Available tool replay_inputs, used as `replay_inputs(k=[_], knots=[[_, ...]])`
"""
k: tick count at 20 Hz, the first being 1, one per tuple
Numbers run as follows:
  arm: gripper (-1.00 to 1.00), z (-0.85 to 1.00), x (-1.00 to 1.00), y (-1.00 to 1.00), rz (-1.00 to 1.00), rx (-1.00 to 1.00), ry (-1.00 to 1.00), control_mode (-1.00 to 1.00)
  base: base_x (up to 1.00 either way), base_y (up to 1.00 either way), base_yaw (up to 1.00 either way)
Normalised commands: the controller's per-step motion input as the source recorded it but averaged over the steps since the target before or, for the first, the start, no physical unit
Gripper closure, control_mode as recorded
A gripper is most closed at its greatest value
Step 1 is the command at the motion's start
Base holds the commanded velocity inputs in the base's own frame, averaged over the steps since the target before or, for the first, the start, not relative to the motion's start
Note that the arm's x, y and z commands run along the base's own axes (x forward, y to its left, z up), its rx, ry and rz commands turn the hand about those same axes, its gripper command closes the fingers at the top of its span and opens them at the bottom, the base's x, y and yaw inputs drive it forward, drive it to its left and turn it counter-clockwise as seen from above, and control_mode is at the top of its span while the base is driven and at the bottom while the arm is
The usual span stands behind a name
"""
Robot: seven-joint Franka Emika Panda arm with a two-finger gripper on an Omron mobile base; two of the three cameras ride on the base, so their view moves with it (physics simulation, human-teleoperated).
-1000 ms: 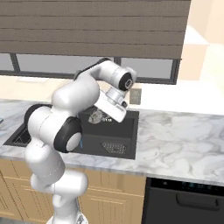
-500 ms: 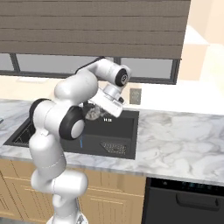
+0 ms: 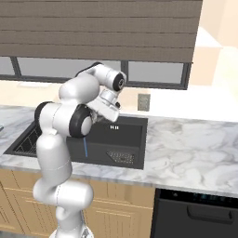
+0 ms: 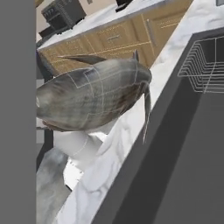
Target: Take the fish out of the fridge, briefly rinse it in the sink, and place it on the tray next to the sink.
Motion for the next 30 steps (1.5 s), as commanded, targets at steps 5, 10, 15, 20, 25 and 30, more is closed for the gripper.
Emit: replay_inputs(k=[5,10,15,20,25,30], knots=[[1.0,-0.26,0.0,0.48,0.2,0.19,0.0,-1.0,0.0,0.0,0.0],[1.0,-0.09,0.0,0.39,0.11,0.2,-0.01,-1.0,0.0,0.0,0.0],[1.0,0.0,0.01,0.14,-0.03,0.16,-0.05,-1.0,0.0,0.0,0.0],[1.0,-0.02,0.1,0.03,-0.12,0.02,-0.05,-1.0,0.0,0.0,0.0],[1.0,-0.09,0.13,0.05,-0.15,0.0,-0.03,-1.0,0.0,0.0,0.0],[1.0,-0.18,0.34,0.1,-0.14,0.0,0.0,-1.0,0.0,0.0,0.0]])
